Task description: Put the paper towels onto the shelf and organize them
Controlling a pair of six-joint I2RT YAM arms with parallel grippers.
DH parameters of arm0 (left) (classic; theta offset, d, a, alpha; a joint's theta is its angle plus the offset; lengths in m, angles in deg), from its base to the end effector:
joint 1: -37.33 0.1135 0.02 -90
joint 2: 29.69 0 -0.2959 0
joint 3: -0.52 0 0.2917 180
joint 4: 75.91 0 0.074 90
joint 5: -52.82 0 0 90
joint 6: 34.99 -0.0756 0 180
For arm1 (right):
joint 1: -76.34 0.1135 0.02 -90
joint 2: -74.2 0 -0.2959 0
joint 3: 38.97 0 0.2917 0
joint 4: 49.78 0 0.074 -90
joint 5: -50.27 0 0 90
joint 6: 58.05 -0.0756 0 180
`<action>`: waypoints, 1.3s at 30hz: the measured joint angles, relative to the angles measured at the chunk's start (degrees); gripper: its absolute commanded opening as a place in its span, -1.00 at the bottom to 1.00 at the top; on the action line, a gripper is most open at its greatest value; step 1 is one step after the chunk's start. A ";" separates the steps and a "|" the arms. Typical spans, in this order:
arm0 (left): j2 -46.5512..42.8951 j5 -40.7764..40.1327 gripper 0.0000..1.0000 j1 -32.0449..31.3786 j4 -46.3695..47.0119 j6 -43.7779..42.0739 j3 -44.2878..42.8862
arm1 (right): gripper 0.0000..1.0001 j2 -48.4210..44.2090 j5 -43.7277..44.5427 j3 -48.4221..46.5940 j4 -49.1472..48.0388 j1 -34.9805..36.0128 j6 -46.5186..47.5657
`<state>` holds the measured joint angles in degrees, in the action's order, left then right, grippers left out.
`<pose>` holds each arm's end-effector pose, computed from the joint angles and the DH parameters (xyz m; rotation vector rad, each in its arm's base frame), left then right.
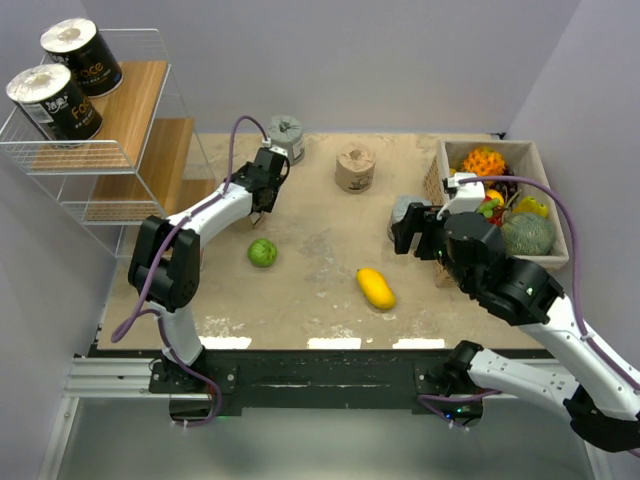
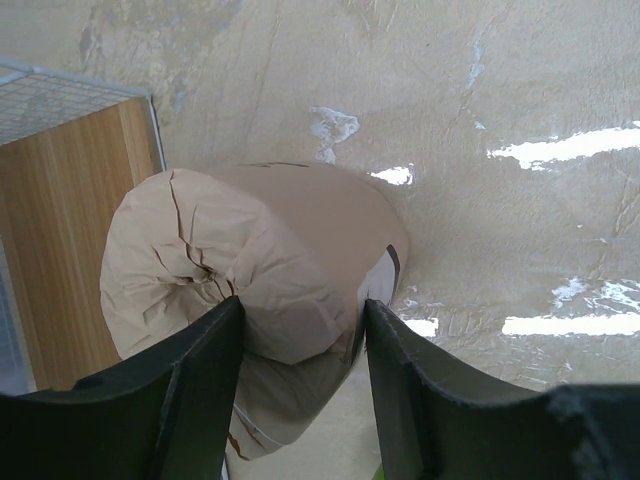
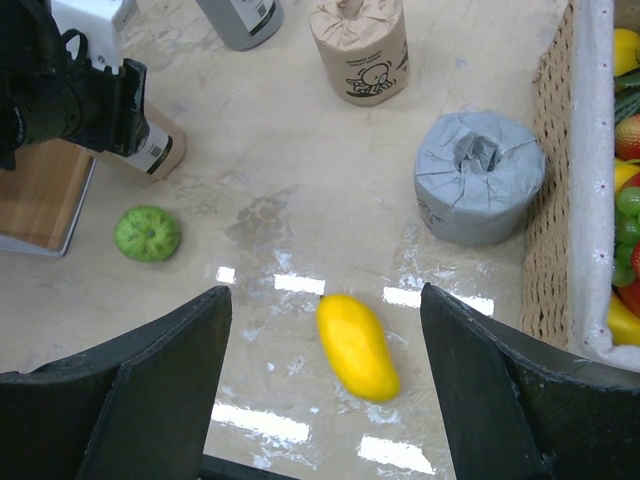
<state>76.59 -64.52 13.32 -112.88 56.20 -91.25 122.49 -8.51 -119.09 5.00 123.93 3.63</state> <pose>0.4464 -0.1608 0.2140 0.2706 2.3561 0.3808 0.1629 0.1202 0.4342 0.0286 1.9265 0.3546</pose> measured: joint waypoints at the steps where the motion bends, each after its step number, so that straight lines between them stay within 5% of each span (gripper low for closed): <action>1: 0.02 -0.22 0.07 0.00 0.02 -0.17 0.00 | 0.60 0.09 -0.17 0.00 0.00 0.00 0.00; 13: 0.02 -1.64 -0.14 0.00 0.13 -0.39 0.00 | 0.60 0.46 -0.79 -0.04 0.00 0.00 -0.17; 30: -5.84 -5.79 -0.16 -0.85 -3.96 -0.50 0.98 | 0.60 0.72 -2.25 -0.33 -0.02 0.00 -1.07; 39: -9.51 -7.74 -0.16 -4.42 -9.86 -2.82 -8.74 | 0.60 1.18 -2.21 -3.23 0.46 0.00 -1.09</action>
<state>67.08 -72.25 8.90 -122.74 53.38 -99.99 123.67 -10.71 -122.33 5.46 123.93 2.54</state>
